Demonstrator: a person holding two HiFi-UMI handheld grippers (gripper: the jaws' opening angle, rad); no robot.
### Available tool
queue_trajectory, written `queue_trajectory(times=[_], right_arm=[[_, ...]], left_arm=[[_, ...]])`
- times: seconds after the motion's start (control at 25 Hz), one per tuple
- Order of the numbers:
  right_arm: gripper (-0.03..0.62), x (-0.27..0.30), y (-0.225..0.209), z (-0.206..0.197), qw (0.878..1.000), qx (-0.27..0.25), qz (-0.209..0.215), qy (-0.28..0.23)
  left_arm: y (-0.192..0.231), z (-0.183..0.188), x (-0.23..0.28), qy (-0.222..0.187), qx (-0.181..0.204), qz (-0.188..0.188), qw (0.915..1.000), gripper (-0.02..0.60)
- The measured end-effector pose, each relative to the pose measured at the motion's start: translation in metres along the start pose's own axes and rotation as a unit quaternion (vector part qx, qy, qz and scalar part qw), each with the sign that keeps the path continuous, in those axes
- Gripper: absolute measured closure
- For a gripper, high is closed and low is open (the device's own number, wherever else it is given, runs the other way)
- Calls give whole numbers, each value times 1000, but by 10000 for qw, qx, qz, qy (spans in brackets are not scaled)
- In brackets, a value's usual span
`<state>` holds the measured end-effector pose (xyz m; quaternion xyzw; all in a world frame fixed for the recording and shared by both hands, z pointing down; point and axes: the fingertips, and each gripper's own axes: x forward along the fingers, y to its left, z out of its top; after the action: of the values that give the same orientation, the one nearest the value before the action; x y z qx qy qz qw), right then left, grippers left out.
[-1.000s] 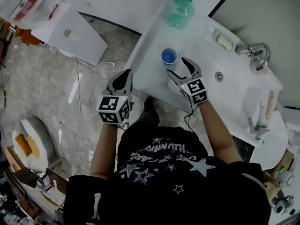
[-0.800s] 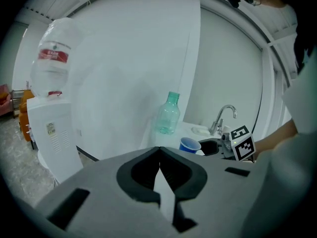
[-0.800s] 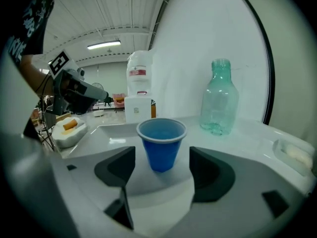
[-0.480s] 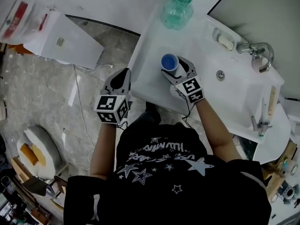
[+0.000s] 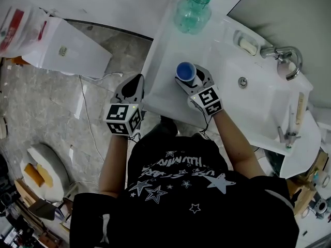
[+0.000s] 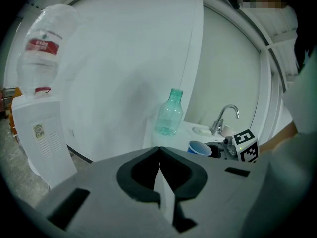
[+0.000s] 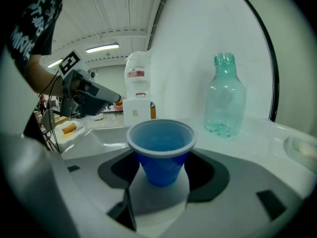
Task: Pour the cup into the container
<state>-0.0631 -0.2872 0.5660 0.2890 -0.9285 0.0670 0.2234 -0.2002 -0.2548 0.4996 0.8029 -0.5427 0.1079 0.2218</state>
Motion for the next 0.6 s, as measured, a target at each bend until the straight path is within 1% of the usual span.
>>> queue_trajectory(times=[0.12, 0.28, 0.6], right_arm=[[314, -2, 0, 1, 10000, -42, -5, -13], [316, -8, -5, 8, 9998, 88, -87, -128], [316, -39, -30, 37, 9986, 238, -364, -312]], left_arm=[[-2, 1, 3, -6, -4, -31, 10000, 572], [-4, 3, 4, -38, 3, -69, 10000, 572], [-8, 21, 9, -202, 126, -154, 9996, 572]])
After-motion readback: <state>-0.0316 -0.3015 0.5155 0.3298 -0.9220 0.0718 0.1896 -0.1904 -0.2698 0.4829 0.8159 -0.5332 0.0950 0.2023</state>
